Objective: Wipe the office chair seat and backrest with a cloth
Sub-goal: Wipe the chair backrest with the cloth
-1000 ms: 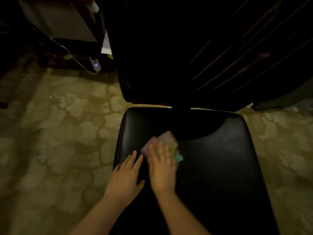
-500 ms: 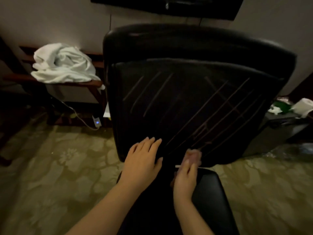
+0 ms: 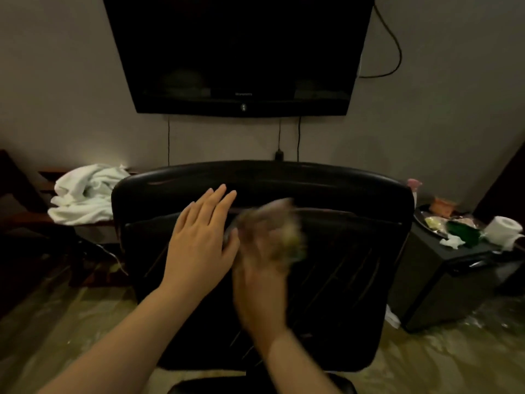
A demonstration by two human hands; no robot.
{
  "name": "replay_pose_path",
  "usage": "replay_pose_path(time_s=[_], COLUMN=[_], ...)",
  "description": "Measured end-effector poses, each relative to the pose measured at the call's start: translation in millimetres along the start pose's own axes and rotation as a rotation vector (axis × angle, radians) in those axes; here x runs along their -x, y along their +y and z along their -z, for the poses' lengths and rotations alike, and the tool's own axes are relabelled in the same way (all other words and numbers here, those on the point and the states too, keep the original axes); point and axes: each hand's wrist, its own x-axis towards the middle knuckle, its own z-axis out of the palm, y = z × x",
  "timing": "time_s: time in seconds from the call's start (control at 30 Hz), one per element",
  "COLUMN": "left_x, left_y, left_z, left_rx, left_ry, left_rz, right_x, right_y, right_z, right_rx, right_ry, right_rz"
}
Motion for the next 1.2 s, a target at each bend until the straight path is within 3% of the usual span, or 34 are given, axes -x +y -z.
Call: replay_pose_path(time_s=[0.07, 0.1, 0.17, 0.27, 0.33, 0.47, 0.53, 0.6, 0.7, 0.73, 0.8, 0.9, 0.97, 1.03, 1.1, 1.17, 1.2], left_x=[-3, -4, -4, -5, -6, -9, -12, -12, -10, -10, -11, -14, -13, -11, -11, -11, -11], left_y=[2, 1, -6, -25, -32, -39, -41, -40, -33, -31, -28, -29, -33, -31, -27, -22, -21], left_z=[-4, -7, -13, -19, -24, -35, -38, -41, -47, -49, -51, -50, -47, -44, -42, -41, -41], left_rx=[0.003, -0.002, -0.042, -0.056, -0.029, 0.072, 0.062, 0.059, 0.132, 0.148, 0.172, 0.188, 0.177, 0.185, 0.225, 0.250, 0.248], left_ry=[-0.044, -0.068, -0.106, -0.120, -0.087, -0.002, 0.039, 0.086, 0.131, 0.144, 0.158, 0.131, 0.121, 0.114, 0.099, 0.087, 0.081], left_rz=[-0.029, -0.047, -0.086, -0.139, -0.155, -0.116, -0.124, -0.131, -0.105, -0.084, -0.038, -0.010, -0.038, -0.057, -0.042, -0.026, -0.020], right_x=[27, 37, 42, 22, 0, 21, 32, 27, 0, -11, -24, -13, -12, -15, -29, -42, -49], right_y=[-29, -25, 13, 66, 52, -15, -5, 26, 68, 67, 39, -14, -2, 36, 74, 78, 65], right_z=[-18, -19, -20, 2, -1, -57, -59, -37, 2, 5, -12, -49, -41, -13, 18, 33, 30], right_rx=[0.022, 0.051, 0.087, 0.068, -0.006, 0.110, 0.119, 0.191, 0.076, 0.045, 0.127, 0.194, 0.171, 0.238, 0.267, 0.243, 0.220], right_ry=[-0.309, -0.304, -0.128, 0.275, 0.359, 0.077, 0.025, 0.101, 0.395, 0.462, 0.420, 0.099, 0.054, 0.174, 0.359, 0.478, 0.473], right_rz=[0.297, 0.315, 0.147, -0.338, -0.482, 0.051, 0.151, 0.079, -0.470, -0.573, -0.454, -0.033, 0.075, 0.054, -0.181, -0.364, -0.342])
